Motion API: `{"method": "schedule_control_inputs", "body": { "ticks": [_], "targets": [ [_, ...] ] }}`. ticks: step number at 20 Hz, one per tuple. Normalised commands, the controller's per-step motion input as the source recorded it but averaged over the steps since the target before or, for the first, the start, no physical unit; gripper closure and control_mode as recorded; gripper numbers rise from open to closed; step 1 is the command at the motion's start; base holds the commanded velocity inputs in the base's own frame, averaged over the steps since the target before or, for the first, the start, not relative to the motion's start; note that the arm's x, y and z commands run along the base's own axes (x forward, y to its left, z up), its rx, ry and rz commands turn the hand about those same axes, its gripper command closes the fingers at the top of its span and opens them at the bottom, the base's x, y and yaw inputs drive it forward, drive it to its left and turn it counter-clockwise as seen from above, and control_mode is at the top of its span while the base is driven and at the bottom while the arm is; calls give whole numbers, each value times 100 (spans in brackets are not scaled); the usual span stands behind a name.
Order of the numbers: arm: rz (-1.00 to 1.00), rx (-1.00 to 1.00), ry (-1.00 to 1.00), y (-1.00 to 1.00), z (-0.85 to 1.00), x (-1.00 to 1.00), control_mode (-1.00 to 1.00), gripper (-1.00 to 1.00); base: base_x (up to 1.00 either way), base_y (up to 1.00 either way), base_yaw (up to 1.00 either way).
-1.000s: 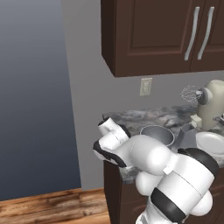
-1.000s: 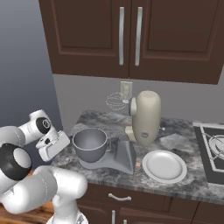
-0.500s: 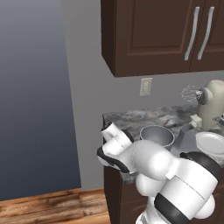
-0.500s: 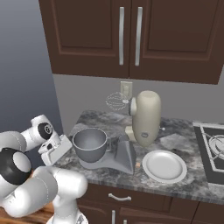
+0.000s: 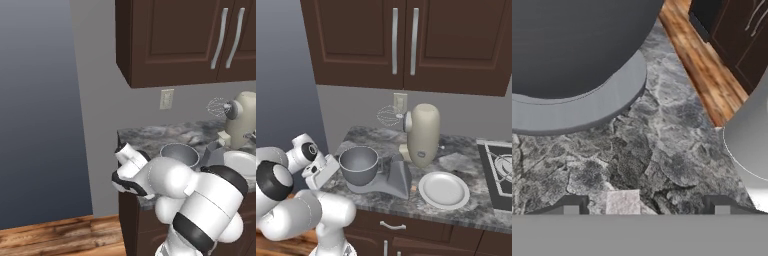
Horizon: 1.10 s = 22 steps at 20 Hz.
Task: Add butter and sugar cubes to the stand mixer bowl and then turn on the stand mixer to begin making frosting.
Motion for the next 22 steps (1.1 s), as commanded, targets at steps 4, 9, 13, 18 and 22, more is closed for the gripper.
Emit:
{"method": "schedule_control_inputs", "body": {
  "ticks": [4, 9, 13, 18, 22],
  "targets": [
    [0, 0, -2, 2, -5, 12, -100, -100, 0, 0, 0],
    [0, 0, -5, 0, -11, 1, -100, -100, 0, 0, 0],
    [0, 0, -8, 0, -25, 0, -100, -100, 0, 0, 0],
    [0, 0, -9, -11, -37, -8, -100, 100, 0, 0, 0],
    [0, 0, -3, -1, -32, 0, -100, 100, 0, 0, 0]
  ]
}}
